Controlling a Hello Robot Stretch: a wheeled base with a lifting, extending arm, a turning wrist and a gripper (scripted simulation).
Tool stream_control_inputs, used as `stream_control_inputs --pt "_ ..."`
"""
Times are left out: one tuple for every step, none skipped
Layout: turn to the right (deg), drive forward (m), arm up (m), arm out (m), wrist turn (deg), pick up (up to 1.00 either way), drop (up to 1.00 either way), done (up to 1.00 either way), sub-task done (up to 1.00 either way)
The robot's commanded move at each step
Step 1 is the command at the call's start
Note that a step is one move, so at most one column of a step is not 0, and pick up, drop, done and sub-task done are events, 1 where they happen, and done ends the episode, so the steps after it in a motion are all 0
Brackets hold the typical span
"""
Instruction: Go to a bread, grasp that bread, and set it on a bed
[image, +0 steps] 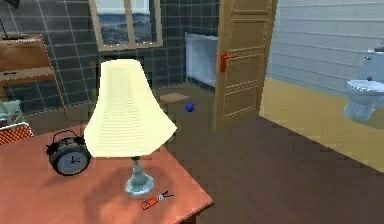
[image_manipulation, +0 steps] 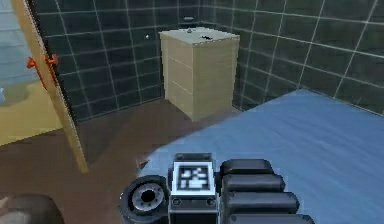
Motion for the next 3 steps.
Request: stream_control_inputs --pt "-6.0 0.00 0.00 0.00 0.0 0.00 0.00 0.00 0.00" --pt "45.0 0.00 0.00 0.00 0.0 0.00 0.00 0.00 0.00" --pt "45.0 0.00 0.00 0.00 0.0 0.00 0.00 0.00 0.00"
